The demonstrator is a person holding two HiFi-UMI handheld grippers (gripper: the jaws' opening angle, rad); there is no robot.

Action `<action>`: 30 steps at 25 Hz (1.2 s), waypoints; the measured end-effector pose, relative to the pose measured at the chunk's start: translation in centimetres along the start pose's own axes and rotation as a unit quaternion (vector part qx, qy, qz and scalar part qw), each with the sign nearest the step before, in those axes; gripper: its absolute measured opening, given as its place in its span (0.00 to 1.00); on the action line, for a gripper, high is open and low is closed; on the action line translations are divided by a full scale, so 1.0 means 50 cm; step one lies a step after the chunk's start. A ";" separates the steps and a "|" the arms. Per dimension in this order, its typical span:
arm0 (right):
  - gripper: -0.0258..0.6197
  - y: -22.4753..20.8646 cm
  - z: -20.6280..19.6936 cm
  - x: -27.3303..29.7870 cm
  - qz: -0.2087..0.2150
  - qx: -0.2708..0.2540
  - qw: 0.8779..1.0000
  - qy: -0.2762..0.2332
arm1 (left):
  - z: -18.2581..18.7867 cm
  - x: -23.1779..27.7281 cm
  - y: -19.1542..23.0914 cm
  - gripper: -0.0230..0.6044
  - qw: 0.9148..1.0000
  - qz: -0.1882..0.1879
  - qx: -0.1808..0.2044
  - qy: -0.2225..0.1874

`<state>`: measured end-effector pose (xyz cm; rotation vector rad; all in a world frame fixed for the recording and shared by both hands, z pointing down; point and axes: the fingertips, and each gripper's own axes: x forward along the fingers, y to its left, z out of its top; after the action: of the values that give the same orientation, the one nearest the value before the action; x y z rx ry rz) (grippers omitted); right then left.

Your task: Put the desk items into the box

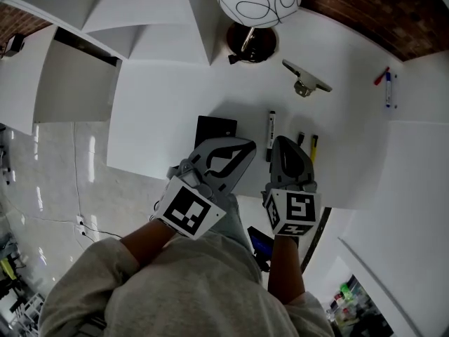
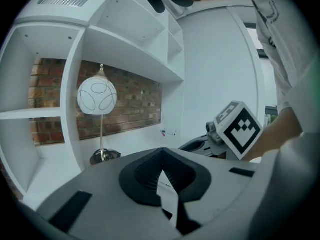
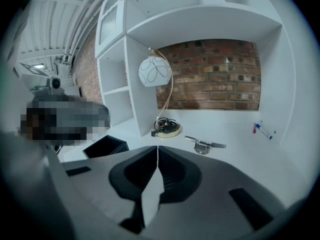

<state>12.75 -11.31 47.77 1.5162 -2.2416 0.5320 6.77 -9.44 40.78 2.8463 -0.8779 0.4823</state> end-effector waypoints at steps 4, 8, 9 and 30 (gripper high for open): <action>0.07 -0.013 -0.035 0.033 0.004 0.009 0.999 0.043 | -0.014 0.013 0.004 0.05 1.000 -0.003 -0.008 0.014; 0.07 -0.021 -0.068 0.056 0.008 0.013 0.996 0.084 | -0.018 0.025 0.002 0.05 1.000 -0.010 -0.012 0.018; 0.07 -0.024 -0.075 0.060 0.006 0.013 0.996 0.093 | -0.019 0.028 0.001 0.05 1.000 -0.012 -0.014 0.017; 0.18 -0.046 -0.189 0.156 0.010 0.032 0.968 0.249 | -0.031 0.050 0.008 0.05 0.999 -0.007 -0.032 0.031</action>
<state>13.17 -13.45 60.04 1.2179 -1.8638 0.8889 8.06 -10.77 43.09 2.7622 -0.8462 0.5290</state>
